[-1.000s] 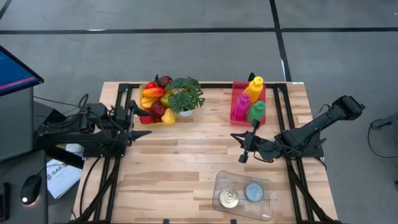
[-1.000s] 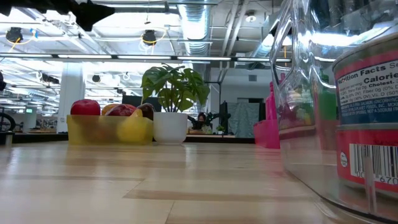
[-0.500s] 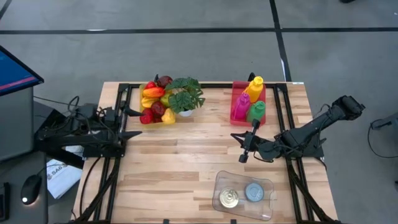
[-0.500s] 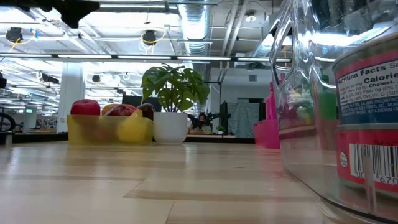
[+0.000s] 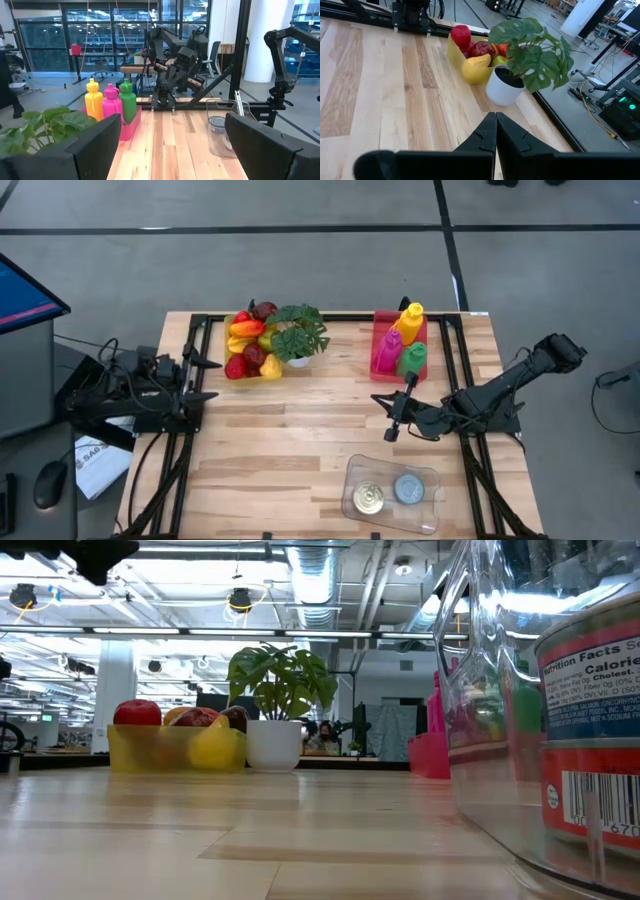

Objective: Pick & Place Food Item
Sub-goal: Return to Home Position

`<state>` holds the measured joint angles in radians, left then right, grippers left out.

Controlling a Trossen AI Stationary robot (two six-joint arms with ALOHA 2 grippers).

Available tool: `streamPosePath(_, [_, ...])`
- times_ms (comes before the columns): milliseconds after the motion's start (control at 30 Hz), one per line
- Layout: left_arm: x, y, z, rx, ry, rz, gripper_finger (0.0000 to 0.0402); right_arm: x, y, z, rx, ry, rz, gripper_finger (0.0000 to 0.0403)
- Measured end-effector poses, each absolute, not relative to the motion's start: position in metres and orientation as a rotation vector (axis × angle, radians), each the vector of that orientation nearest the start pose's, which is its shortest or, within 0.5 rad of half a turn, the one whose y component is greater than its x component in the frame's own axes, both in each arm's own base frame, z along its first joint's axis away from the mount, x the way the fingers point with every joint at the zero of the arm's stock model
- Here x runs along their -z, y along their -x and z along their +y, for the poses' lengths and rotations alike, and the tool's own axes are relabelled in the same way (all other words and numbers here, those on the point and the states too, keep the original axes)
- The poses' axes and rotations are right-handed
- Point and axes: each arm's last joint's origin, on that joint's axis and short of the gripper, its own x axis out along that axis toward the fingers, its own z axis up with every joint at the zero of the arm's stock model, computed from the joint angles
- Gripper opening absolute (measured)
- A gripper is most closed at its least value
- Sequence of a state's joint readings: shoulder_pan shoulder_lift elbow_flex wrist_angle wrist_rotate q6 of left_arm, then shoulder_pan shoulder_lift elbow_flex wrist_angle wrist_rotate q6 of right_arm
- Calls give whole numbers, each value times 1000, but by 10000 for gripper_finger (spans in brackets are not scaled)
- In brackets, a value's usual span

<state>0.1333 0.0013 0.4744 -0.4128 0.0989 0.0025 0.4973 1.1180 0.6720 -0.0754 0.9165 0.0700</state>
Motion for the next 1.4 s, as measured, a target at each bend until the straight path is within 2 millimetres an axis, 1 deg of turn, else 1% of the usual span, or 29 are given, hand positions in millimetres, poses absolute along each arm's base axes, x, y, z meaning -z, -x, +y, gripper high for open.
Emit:
streamPosePath(300, [-273,-43,3,-35,-8,-47,346,-247,-209,87,423,273,384,0])
streamPosePath(367, [-271,-46,3,-35,-9,-54,346,-247,-209,87,423,273,384,0])
streamPosePath(500, [-255,-58,5,-34,-9,-63,346,-247,-209,87,423,274,384,0])
streamPosePath(700, [-221,-79,8,-33,-12,-81,346,-247,-209,87,423,273,384,0])
streamPosePath(800, [-205,-86,9,-32,-13,-90,346,-247,-209,87,423,273,384,0])
streamPosePath(933, [-189,-92,9,-35,-13,-95,346,-247,-209,87,422,273,384,0])
streamPosePath(1067, [-181,-94,10,-45,-13,-92,346,-247,-209,87,422,273,384,0])
streamPosePath(1200, [-174,-96,12,-101,-7,-90,346,-247,-209,87,422,273,384,0])
streamPosePath(1400, [-173,-96,14,-165,-8,-84,346,-247,-209,87,422,273,384,0])
